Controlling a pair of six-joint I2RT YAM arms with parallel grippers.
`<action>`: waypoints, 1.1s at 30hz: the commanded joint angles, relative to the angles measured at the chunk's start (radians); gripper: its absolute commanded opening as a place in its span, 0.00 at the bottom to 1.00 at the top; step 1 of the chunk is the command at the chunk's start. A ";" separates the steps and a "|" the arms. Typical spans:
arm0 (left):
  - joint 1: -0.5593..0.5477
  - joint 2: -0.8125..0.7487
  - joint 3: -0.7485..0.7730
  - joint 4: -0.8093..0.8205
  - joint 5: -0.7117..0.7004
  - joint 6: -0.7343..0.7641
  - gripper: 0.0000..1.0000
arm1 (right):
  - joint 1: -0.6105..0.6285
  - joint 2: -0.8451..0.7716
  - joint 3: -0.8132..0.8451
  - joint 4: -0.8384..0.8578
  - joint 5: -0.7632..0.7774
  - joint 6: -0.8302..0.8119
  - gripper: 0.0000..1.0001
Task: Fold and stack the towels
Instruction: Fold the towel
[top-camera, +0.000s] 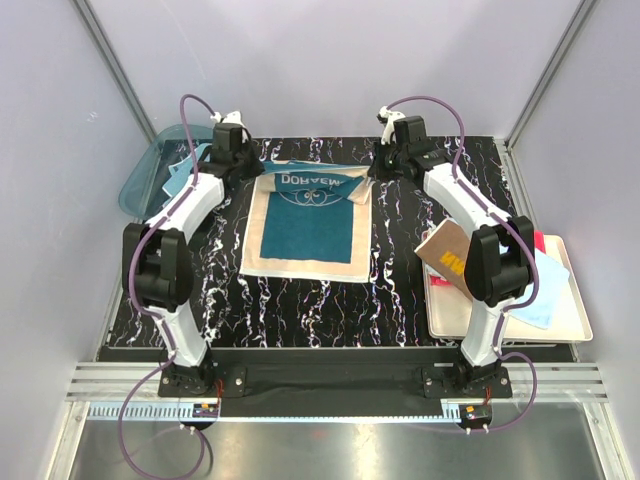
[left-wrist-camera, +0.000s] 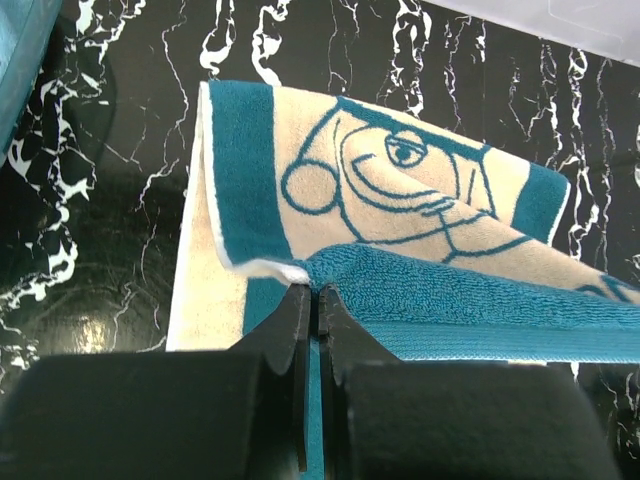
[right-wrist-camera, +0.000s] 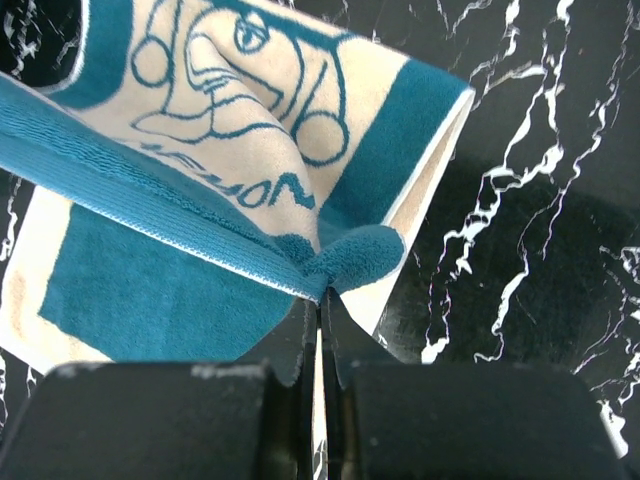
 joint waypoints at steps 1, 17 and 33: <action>0.021 -0.107 -0.030 0.088 -0.105 -0.002 0.00 | -0.025 -0.065 -0.025 -0.016 0.062 0.006 0.00; 0.016 -0.365 -0.427 0.157 -0.226 -0.182 0.03 | 0.080 -0.226 -0.222 -0.041 0.096 0.038 0.01; 0.009 -0.509 -0.730 0.266 -0.220 -0.208 0.04 | 0.172 -0.303 -0.454 0.023 0.153 0.090 0.01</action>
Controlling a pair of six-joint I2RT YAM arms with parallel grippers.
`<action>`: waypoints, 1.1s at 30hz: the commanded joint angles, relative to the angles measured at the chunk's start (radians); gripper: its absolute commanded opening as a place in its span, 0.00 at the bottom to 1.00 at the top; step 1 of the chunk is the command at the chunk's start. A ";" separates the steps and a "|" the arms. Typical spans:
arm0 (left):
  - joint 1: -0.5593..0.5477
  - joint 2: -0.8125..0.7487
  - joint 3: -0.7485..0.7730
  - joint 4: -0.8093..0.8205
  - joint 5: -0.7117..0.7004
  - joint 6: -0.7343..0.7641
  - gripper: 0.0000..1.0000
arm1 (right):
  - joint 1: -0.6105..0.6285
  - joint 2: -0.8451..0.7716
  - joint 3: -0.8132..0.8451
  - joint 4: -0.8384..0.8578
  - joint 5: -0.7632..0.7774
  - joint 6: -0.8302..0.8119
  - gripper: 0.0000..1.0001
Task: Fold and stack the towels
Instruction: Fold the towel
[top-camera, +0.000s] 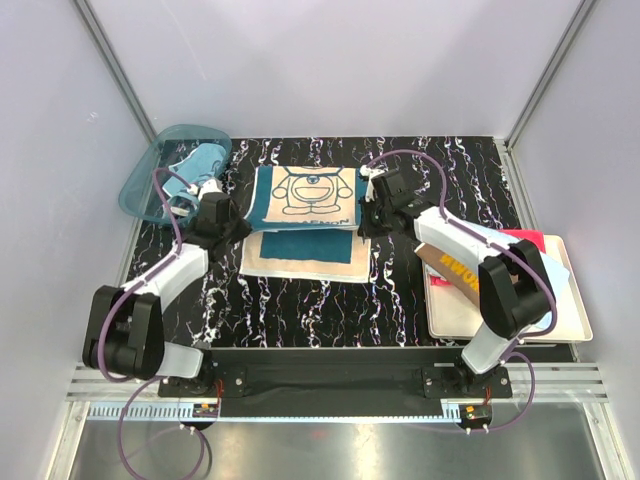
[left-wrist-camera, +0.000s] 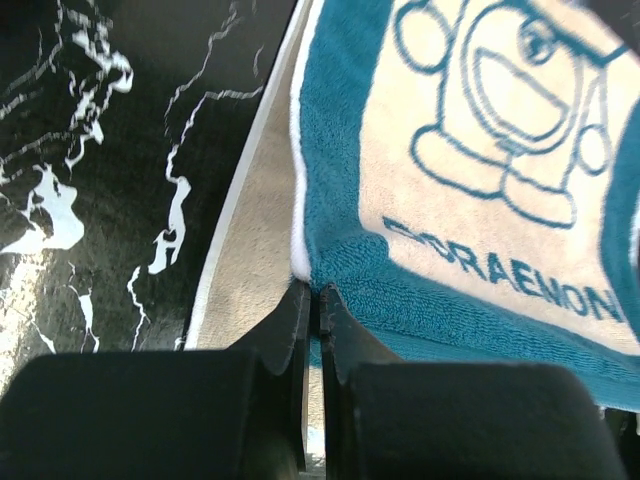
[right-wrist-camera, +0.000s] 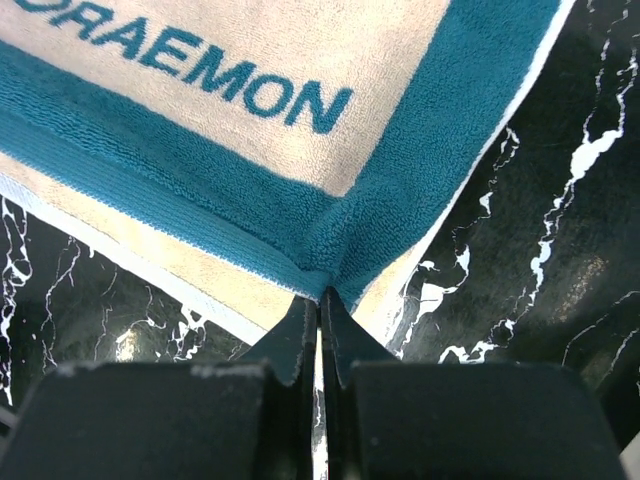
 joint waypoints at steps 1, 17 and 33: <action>0.020 -0.073 0.008 0.051 -0.124 0.025 0.03 | -0.006 -0.087 0.008 -0.007 0.104 0.007 0.01; 0.022 -0.180 -0.041 -0.007 -0.145 0.013 0.02 | 0.056 -0.182 -0.021 -0.085 0.136 -0.007 0.02; 0.022 -0.152 -0.205 0.085 -0.093 -0.022 0.11 | 0.131 -0.094 -0.174 0.007 0.076 0.042 0.17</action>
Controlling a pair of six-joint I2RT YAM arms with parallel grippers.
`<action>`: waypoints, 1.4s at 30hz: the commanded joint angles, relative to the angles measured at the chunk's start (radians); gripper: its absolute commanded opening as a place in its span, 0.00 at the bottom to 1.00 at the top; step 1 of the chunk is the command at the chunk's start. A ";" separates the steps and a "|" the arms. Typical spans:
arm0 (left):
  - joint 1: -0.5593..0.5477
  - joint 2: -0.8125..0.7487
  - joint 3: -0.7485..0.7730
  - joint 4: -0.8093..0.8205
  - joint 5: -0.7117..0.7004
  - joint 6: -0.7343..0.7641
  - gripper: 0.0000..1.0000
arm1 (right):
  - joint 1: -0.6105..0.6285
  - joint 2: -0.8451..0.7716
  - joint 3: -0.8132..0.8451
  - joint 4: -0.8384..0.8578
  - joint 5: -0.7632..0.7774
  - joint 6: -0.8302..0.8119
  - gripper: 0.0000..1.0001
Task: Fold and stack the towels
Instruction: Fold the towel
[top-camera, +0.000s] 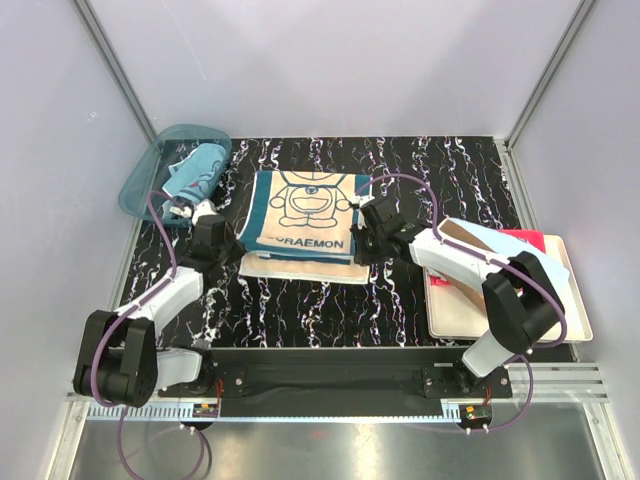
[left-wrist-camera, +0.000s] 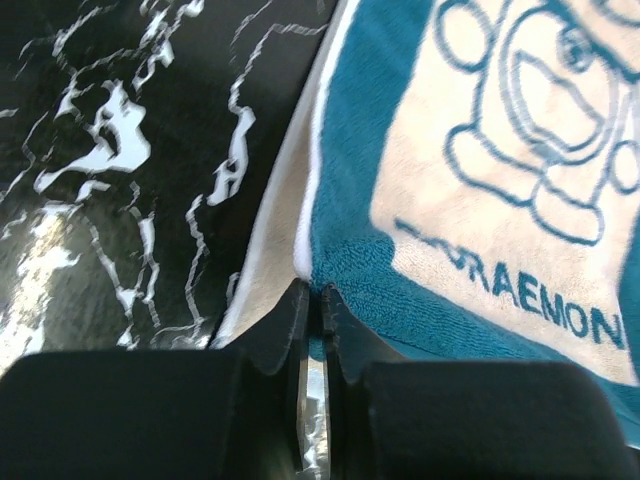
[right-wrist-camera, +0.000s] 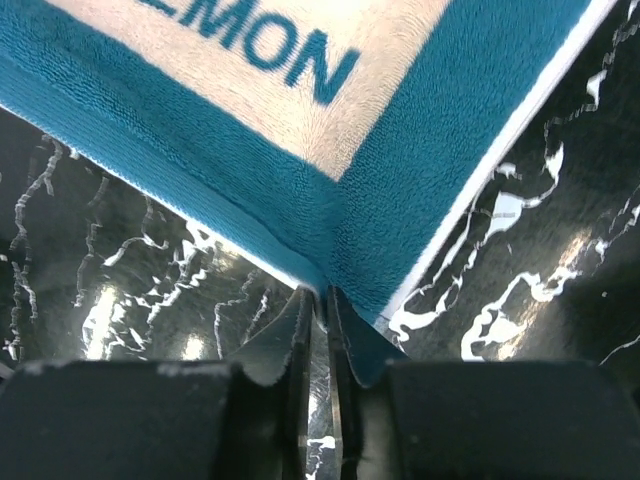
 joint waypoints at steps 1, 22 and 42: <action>0.019 0.008 -0.046 0.077 -0.064 -0.015 0.12 | 0.007 0.002 -0.023 0.002 0.033 0.009 0.19; 0.019 -0.039 -0.118 0.108 -0.021 -0.015 0.37 | 0.013 -0.041 -0.115 0.030 0.061 0.222 0.43; 0.017 0.010 -0.113 0.134 -0.016 0.007 0.42 | 0.025 0.007 -0.157 0.151 0.248 0.386 0.40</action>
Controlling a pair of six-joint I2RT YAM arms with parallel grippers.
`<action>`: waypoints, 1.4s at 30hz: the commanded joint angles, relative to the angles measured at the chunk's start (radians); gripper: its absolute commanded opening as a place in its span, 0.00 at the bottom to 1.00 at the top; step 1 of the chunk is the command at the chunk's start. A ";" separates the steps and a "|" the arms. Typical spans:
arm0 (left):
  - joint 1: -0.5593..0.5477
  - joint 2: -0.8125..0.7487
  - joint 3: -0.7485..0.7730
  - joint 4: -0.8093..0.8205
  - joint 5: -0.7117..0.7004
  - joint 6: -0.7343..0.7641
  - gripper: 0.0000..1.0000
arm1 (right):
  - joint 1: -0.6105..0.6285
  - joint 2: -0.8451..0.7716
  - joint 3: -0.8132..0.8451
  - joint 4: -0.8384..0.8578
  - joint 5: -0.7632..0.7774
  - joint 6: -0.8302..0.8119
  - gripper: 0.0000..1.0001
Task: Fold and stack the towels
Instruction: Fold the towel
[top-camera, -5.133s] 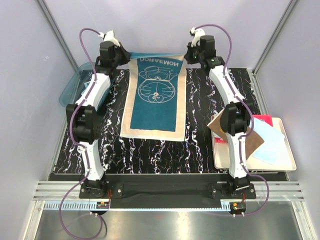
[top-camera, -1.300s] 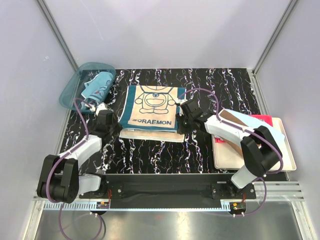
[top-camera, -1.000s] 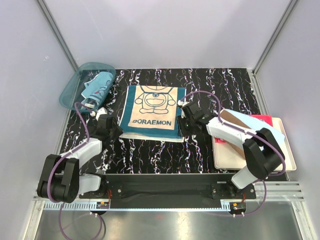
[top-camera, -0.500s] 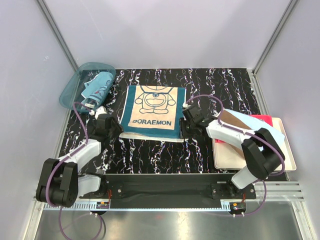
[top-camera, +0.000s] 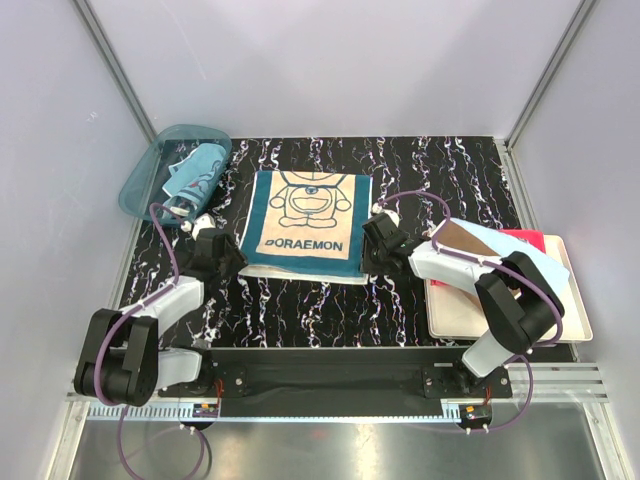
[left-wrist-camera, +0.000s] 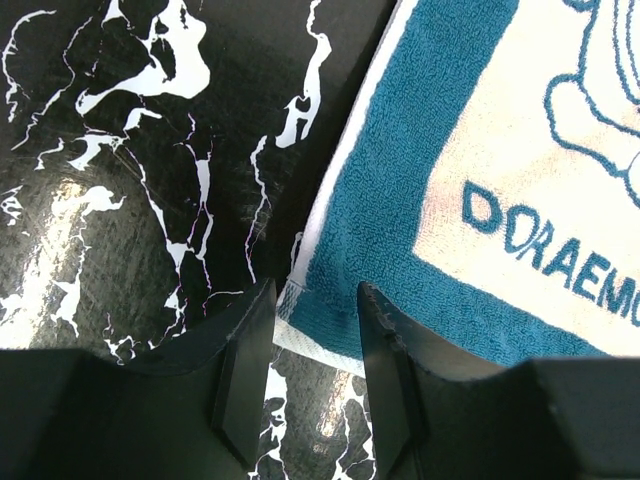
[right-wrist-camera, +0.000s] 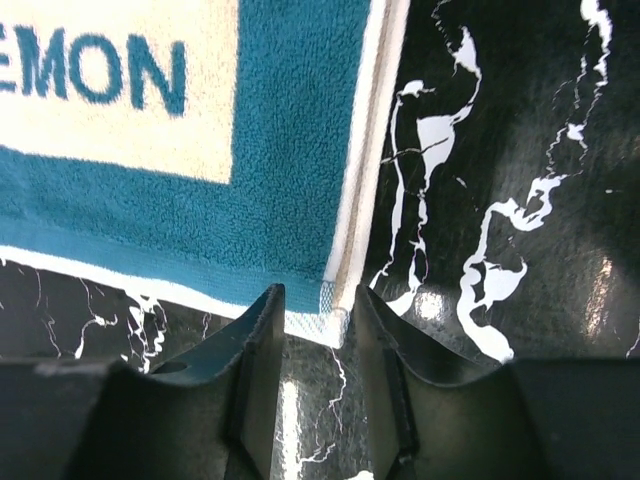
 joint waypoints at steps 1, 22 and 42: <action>0.005 0.007 0.011 0.075 -0.009 0.016 0.42 | 0.012 0.009 0.007 0.040 0.061 0.033 0.40; 0.003 0.010 0.006 0.075 -0.015 0.024 0.41 | 0.018 0.051 0.013 0.037 0.062 0.047 0.28; 0.005 -0.002 0.018 0.058 -0.018 0.036 0.35 | 0.019 -0.060 0.053 -0.059 0.091 0.021 0.00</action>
